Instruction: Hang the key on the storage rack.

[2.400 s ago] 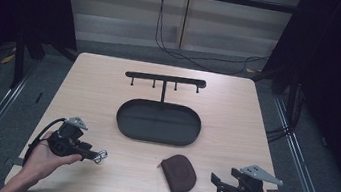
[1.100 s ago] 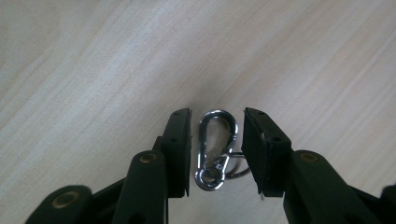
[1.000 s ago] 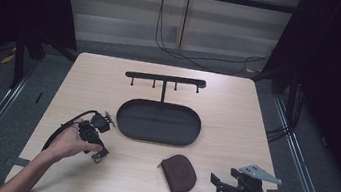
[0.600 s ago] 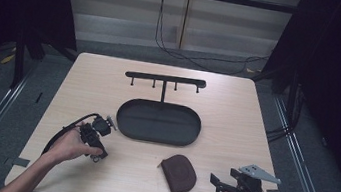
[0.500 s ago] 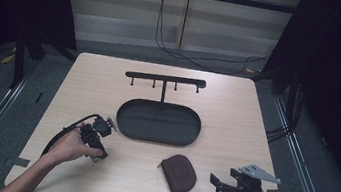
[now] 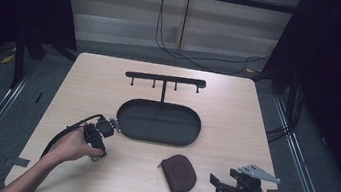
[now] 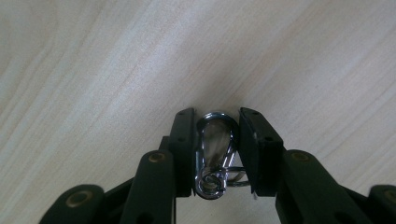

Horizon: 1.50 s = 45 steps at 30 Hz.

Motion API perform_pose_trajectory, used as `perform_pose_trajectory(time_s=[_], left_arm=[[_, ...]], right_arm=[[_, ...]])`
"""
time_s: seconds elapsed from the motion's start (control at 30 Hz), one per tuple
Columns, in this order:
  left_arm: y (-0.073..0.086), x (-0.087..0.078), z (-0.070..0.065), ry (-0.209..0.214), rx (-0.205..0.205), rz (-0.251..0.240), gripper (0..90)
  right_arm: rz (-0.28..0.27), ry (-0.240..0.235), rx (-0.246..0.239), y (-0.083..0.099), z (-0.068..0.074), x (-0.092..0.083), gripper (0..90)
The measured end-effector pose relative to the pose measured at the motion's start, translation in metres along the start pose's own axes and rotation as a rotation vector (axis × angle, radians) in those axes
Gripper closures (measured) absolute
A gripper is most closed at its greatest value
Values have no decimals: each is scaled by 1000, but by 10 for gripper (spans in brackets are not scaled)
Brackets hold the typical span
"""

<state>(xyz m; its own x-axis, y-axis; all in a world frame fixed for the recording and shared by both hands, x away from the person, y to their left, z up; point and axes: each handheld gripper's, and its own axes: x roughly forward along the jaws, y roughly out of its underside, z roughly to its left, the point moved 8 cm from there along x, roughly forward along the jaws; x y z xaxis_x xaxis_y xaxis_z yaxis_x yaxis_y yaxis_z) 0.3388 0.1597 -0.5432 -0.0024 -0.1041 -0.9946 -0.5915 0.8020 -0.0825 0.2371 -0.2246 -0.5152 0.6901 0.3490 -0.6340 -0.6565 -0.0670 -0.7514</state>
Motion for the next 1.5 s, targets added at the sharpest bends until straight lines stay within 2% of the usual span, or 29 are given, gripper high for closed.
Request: perform_pose_trajectory(time_s=[0.1, 0.2, 0.37, 0.5, 0.67, 0.73, 0.77, 0.83, 0.97, 1.07, 1.1, 1.27, 1.5], left_arm=[[-1, -1, 1, 10, -19, -7, 679], [-2, -6, 0, 34, -18, -23, 680], [-4, -24, -1, 46, -11, -64, 680], [-5, -29, -2, 53, -7, -81, 680], [-6, -38, -2, 54, -19, -112, 680], [-6, -41, -1, 49, -11, -111, 680], [-7, -42, -2, 38, -24, -131, 680], [-6, -45, -3, 36, -4, -111, 680], [-6, -50, -2, 33, -4, -111, 680], [-7, -53, -2, 34, -19, -124, 680], [-6, -55, -1, 35, -10, -116, 680], [-4, -63, 0, 33, -22, -114, 680], [-1, -73, 1, 37, -6, -108, 680]], right_arm=[[-1, -1, 0, 0, 0, 1, 216], [0, -2, -2, 0, 1, 1, 216], [0, -2, 1, 0, 0, 1, 215], [1, -4, -1, 0, 0, 1, 215], [2, -4, 0, 0, 0, 1, 215], [2, -4, 0, 0, 0, 1, 214], [2, -4, -1, 0, 0, 1, 211], [4, -5, -1, 0, 0, 2, 206], [5, -5, 0, 0, 0, 2, 205], [5, -5, -1, 0, 0, 2, 206], [5, -4, 0, 0, 0, 2, 205], [7, -6, 2, 0, 0, 2, 204], [2, -12, -1, 0, 0, 1, 198]])
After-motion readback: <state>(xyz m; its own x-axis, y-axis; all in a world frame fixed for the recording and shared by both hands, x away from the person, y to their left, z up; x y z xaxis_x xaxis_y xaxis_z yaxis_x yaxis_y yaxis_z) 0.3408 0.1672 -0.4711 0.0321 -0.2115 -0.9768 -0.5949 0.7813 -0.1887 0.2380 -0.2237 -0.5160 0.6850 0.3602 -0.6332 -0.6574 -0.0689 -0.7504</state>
